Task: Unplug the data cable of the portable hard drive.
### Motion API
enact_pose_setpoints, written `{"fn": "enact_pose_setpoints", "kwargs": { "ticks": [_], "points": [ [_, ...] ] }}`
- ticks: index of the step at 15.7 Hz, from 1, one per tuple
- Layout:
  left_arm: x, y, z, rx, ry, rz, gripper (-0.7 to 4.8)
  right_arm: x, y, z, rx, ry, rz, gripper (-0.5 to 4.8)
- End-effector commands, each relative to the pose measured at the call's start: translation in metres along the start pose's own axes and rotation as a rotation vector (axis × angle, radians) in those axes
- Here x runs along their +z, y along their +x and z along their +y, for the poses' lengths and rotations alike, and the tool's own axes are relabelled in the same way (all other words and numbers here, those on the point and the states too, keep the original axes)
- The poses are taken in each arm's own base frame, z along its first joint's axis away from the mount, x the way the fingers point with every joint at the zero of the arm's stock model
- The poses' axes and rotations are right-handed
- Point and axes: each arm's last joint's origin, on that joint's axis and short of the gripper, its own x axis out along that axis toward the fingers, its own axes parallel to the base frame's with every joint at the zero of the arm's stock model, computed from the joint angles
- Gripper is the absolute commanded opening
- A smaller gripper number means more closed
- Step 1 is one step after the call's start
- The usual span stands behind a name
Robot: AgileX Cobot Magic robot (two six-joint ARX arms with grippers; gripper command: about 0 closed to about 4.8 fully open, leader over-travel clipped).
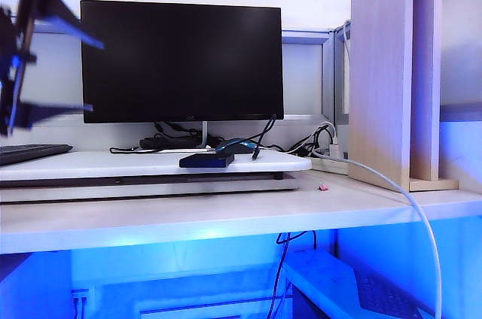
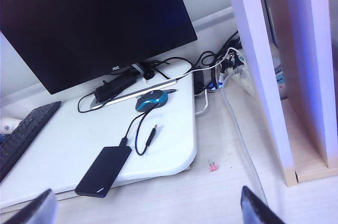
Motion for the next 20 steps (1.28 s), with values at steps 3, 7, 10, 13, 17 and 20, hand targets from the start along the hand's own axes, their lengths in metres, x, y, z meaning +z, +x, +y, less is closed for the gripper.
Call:
{"fn": "enact_pose_setpoints", "kwargs": {
  "ticks": [3, 7, 10, 13, 17, 20],
  "points": [
    [0.012, 0.027, 0.015, -0.007, 0.002, 0.038, 4.79, -0.007, 0.028, 0.001, 0.073, -0.016, -0.005, 4.79],
    [0.030, 0.063, 0.012, -0.028, 0.011, 0.067, 4.79, -0.026, 0.056, 0.008, 0.119, -0.008, 0.046, 4.79],
    [0.034, 0.112, 0.048, 0.045, -0.047, 0.140, 4.79, -0.029, 0.114, 0.008, 0.151, 0.009, 0.123, 4.79],
    [0.033, 0.132, 0.064, 0.061, -0.059, 0.167, 4.79, -0.036, 0.134, 0.009, 0.163, 0.014, 0.157, 4.79],
    [0.034, 0.160, 0.061, 0.029, -0.031, 0.179, 4.79, -0.054, 0.156, 0.010, 0.180, 0.018, 0.215, 4.79],
    [0.035, 0.176, 0.061, 0.013, -0.023, 0.192, 4.79, -0.063, 0.172, 0.014, 0.208, 0.022, 0.247, 4.79]
  ]
}}
